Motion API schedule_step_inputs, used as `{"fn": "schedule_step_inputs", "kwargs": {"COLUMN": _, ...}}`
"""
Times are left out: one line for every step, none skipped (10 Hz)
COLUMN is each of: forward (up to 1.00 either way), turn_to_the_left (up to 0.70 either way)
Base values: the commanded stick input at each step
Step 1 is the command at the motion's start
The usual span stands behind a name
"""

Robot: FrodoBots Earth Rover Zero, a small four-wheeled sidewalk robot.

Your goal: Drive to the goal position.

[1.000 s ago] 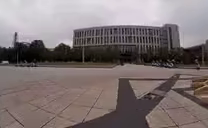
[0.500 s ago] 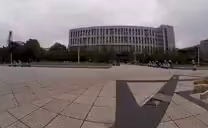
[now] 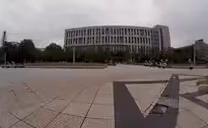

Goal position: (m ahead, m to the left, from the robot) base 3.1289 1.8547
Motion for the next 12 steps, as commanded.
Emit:
{"fn": "schedule_step_inputs", "kwargs": {"forward": 0.7, "turn_to_the_left": 0.0}}
{"fn": "schedule_step_inputs", "kwargs": {"forward": 0.7, "turn_to_the_left": 0.0}}
{"fn": "schedule_step_inputs", "kwargs": {"forward": 0.7, "turn_to_the_left": 0.0}}
{"fn": "schedule_step_inputs", "kwargs": {"forward": 0.7, "turn_to_the_left": 0.0}}
{"fn": "schedule_step_inputs", "kwargs": {"forward": 0.7, "turn_to_the_left": 0.0}}
{"fn": "schedule_step_inputs", "kwargs": {"forward": 0.7, "turn_to_the_left": 0.0}}
{"fn": "schedule_step_inputs", "kwargs": {"forward": 0.7, "turn_to_the_left": 0.0}}
{"fn": "schedule_step_inputs", "kwargs": {"forward": 0.7, "turn_to_the_left": 0.0}}
{"fn": "schedule_step_inputs", "kwargs": {"forward": 0.7, "turn_to_the_left": 0.0}}
{"fn": "schedule_step_inputs", "kwargs": {"forward": 0.7, "turn_to_the_left": 0.0}}
{"fn": "schedule_step_inputs", "kwargs": {"forward": 0.7, "turn_to_the_left": -0.03}}
{"fn": "schedule_step_inputs", "kwargs": {"forward": 0.7, "turn_to_the_left": -0.12}}
